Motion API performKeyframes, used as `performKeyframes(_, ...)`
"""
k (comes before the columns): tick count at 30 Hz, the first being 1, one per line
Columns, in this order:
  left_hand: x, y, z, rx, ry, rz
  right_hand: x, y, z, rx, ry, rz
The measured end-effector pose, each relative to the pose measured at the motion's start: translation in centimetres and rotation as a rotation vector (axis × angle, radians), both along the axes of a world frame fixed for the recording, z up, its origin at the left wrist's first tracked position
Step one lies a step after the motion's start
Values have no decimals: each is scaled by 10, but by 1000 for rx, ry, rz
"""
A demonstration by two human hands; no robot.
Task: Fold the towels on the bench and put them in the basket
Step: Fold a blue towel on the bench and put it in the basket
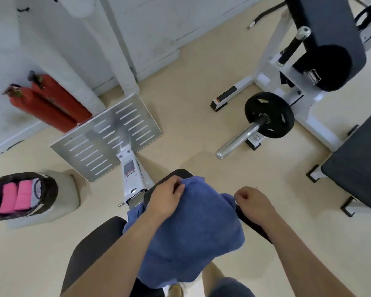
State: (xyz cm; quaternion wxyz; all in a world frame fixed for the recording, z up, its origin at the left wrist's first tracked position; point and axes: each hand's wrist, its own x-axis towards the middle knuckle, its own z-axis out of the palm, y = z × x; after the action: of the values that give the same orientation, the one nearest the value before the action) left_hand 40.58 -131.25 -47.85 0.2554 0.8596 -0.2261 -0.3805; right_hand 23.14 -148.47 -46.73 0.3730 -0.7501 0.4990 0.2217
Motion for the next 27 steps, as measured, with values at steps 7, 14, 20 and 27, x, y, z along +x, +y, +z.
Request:
performKeyframes(7, 3, -12, -12, 49, -82, -88, 83, -24, -36, 519, -7, -32)
performKeyframes(14, 6, -18, -12, 83, -72, -94, 99, -14, -64, 539, -211, -242)
performKeyframes(20, 11, -28, 31, -152, 15, 139, 108, -19, -5, 470, -447, -294)
performKeyframes(27, 7, -12, 107, -361, -23, 151, 99, 9, 95, 469, -628, -163)
